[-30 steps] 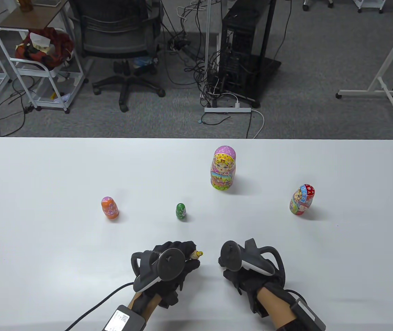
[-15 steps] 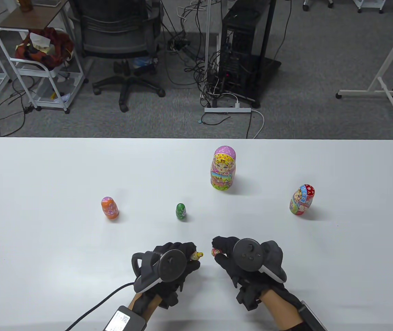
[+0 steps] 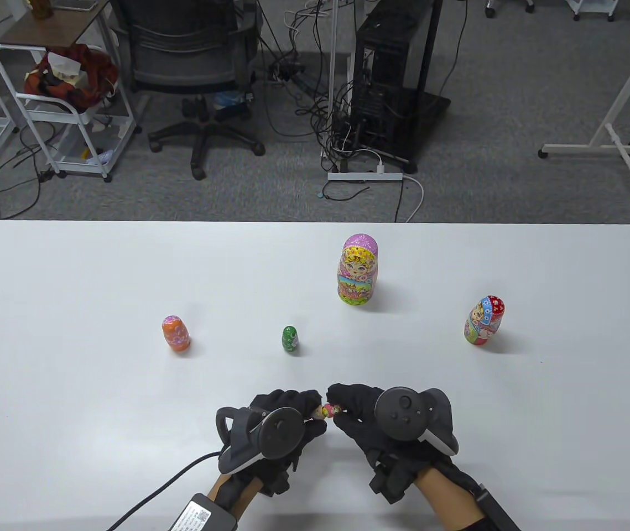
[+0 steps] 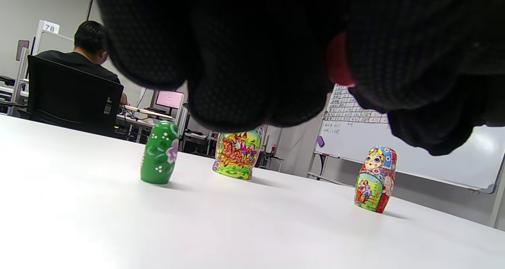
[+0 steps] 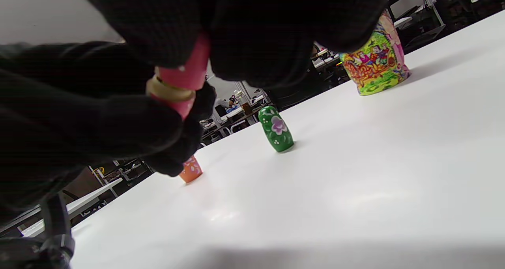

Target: Nest individual Russian dolls into a nested set

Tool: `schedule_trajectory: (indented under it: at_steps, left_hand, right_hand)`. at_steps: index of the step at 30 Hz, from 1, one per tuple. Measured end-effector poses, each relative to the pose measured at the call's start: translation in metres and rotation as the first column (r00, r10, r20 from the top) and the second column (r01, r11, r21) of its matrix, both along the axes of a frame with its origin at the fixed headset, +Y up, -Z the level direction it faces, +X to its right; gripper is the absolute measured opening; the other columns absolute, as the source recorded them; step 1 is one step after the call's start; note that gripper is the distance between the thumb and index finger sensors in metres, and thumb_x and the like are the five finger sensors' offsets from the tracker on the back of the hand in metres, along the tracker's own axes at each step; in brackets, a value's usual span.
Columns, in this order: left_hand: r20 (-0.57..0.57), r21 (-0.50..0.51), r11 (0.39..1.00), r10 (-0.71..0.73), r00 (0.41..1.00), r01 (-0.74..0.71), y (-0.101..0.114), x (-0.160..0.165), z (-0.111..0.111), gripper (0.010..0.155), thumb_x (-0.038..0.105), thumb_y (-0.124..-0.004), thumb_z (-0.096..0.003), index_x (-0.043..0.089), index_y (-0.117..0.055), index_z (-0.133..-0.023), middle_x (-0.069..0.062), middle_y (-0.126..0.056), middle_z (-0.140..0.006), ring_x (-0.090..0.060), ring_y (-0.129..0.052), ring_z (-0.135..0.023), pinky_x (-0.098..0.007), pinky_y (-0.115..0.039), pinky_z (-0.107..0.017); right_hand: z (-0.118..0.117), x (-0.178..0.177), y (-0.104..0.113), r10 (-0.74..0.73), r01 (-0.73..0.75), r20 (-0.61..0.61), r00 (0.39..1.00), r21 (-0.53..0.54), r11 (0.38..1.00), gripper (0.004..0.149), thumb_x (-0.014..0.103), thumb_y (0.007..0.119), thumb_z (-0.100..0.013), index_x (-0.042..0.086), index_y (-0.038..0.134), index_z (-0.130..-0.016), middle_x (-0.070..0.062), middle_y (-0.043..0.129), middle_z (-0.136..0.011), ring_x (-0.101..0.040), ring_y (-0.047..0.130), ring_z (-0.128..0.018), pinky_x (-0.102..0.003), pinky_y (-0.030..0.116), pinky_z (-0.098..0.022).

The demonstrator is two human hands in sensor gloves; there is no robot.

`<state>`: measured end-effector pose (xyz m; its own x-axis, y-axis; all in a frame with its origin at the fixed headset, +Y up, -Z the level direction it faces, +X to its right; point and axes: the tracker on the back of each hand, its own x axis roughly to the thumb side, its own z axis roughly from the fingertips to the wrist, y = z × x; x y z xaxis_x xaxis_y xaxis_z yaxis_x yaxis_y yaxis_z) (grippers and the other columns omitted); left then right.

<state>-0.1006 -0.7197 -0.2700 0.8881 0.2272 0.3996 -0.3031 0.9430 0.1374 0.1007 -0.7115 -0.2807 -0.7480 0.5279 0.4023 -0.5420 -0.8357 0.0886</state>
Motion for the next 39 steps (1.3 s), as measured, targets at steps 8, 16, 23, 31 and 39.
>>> schedule_trajectory:
  at_steps: [8,16,23,31,39]
  left_hand:
    - [0.005,0.015,1.0,-0.005,1.0,0.005,0.001,0.001,0.001,0.06,0.057,-0.089,-0.0322,0.025,-0.085,-0.083,0.006,-0.103,-0.066,-0.009,-0.104,-0.052,-0.039,-0.087,-0.054]
    - [0.019,0.073,0.997,-0.021,1.0,0.02,0.005,0.003,0.005,0.059,0.057,-0.09,-0.0305,0.023,-0.09,-0.079,0.006,-0.107,-0.06,-0.008,-0.107,-0.047,-0.038,-0.09,-0.05]
    - [-0.02,0.077,0.997,0.006,1.0,-0.005,0.007,0.003,0.005,0.058,0.056,-0.091,-0.0301,0.021,-0.092,-0.077,0.005,-0.108,-0.054,-0.007,-0.108,-0.041,-0.038,-0.092,-0.047]
    - [-0.015,-0.013,1.0,0.002,1.0,-0.002,0.001,0.003,0.0,0.064,0.059,-0.085,-0.0343,0.026,-0.081,-0.089,0.006,-0.101,-0.074,-0.01,-0.104,-0.061,-0.041,-0.085,-0.057]
    - [-0.06,-0.153,0.975,-0.171,0.984,0.16,-0.021,-0.014,-0.013,0.094,0.074,-0.071,-0.0362,0.029,-0.035,-0.111,-0.011,-0.041,-0.119,-0.037,-0.05,-0.109,-0.068,-0.043,-0.074]
  right_hand:
    - [0.002,-0.003,-0.001,-0.016,0.016,-0.023,1.0,0.017,1.0,0.049,0.037,0.084,-0.045,0.032,0.065,-0.09,0.0,0.082,-0.091,-0.02,0.091,-0.07,-0.042,0.078,-0.056]
    - [0.004,-0.003,0.002,-0.044,0.045,-0.021,0.999,0.048,0.998,0.047,0.037,0.087,-0.044,0.03,0.071,-0.087,-0.002,0.086,-0.087,-0.021,0.094,-0.066,-0.041,0.08,-0.054]
    - [0.004,-0.005,0.002,-0.136,0.135,0.022,0.99,0.048,0.99,0.045,0.037,0.088,-0.043,0.025,0.076,-0.085,-0.005,0.09,-0.082,-0.022,0.096,-0.061,-0.041,0.082,-0.052]
    - [0.002,-0.005,-0.001,-0.075,0.073,0.037,0.997,0.044,0.996,0.045,0.04,0.083,-0.045,0.031,0.071,-0.088,-0.001,0.083,-0.09,-0.022,0.092,-0.072,-0.043,0.078,-0.058]
    - [-0.007,0.051,0.026,0.08,-0.15,0.403,0.912,0.147,0.978,0.049,0.04,0.084,-0.046,0.03,0.066,-0.091,-0.002,0.078,-0.093,-0.024,0.087,-0.073,-0.046,0.073,-0.061]
